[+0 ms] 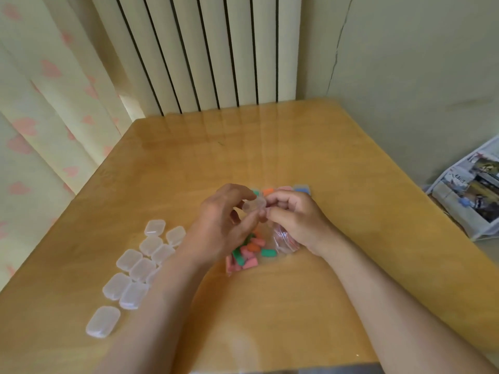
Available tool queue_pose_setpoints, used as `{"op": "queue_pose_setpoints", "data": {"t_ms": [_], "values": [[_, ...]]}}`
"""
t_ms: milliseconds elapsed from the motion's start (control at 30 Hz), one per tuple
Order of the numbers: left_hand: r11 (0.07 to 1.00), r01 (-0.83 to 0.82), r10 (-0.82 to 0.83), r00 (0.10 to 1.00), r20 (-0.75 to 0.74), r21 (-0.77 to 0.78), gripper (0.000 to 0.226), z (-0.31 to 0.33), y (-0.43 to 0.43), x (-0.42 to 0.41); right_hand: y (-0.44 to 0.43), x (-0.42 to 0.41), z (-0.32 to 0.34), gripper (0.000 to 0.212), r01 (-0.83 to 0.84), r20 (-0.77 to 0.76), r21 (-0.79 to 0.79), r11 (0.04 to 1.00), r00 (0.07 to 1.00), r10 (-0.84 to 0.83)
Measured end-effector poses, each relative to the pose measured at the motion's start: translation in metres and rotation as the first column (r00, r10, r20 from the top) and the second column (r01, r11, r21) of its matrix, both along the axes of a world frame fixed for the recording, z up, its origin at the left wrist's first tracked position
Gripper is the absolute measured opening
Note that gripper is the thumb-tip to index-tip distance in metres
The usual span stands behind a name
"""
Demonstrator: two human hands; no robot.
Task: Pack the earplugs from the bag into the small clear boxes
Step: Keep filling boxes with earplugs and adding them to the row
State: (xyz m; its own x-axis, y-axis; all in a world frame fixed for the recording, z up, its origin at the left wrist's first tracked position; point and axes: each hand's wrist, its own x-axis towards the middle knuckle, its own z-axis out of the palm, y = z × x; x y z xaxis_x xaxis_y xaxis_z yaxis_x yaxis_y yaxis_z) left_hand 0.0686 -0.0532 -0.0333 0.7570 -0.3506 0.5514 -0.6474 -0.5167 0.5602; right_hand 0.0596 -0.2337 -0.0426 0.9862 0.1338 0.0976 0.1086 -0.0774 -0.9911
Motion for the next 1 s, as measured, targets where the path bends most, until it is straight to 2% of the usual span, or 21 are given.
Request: {"op": "queue_pose_setpoints", "data": {"t_ms": [133,233,367,533,667,867,1000], "values": [[0.999,0.042,-0.042,0.999,0.007,-0.030,0.039,-0.001,-0.003,0.009,-0.002,0.004,-0.002,0.019,0.057,-0.059,0.064,0.996,0.997,-0.053],[0.994,0.054,-0.058,0.998,-0.035,-0.099,0.033,-0.006,-0.001,0.011,-0.002,0.008,-0.004,0.026,0.058,-0.069,0.079,0.995,0.996,-0.052],[0.992,0.066,-0.064,0.998,0.026,-0.110,0.025,-0.016,0.006,0.014,-0.001,0.011,-0.005,0.032,0.058,-0.101,0.080,0.995,0.994,-0.049],[0.989,0.072,-0.059,0.992,0.108,-0.126,0.032,-0.026,0.008,0.015,-0.001,0.008,-0.005,0.033,-0.032,-0.100,-0.025,0.999,0.995,0.029],[0.992,0.092,-0.080,0.985,0.150,-0.081,0.031,-0.024,0.008,0.016,0.002,0.008,-0.004,0.035,-0.036,-0.108,0.013,0.999,0.993,0.037],[0.995,0.083,-0.074,0.987,0.145,-0.056,0.030,-0.022,0.008,0.015,0.003,0.011,-0.001,0.058,-0.086,-0.177,0.028,0.996,0.980,0.090],[0.990,0.112,-0.100,0.986,0.136,-0.084,0.032,-0.023,0.003,0.015,-0.005,0.015,-0.002,0.055,-0.162,-0.192,0.068,0.984,0.966,0.172]]}}
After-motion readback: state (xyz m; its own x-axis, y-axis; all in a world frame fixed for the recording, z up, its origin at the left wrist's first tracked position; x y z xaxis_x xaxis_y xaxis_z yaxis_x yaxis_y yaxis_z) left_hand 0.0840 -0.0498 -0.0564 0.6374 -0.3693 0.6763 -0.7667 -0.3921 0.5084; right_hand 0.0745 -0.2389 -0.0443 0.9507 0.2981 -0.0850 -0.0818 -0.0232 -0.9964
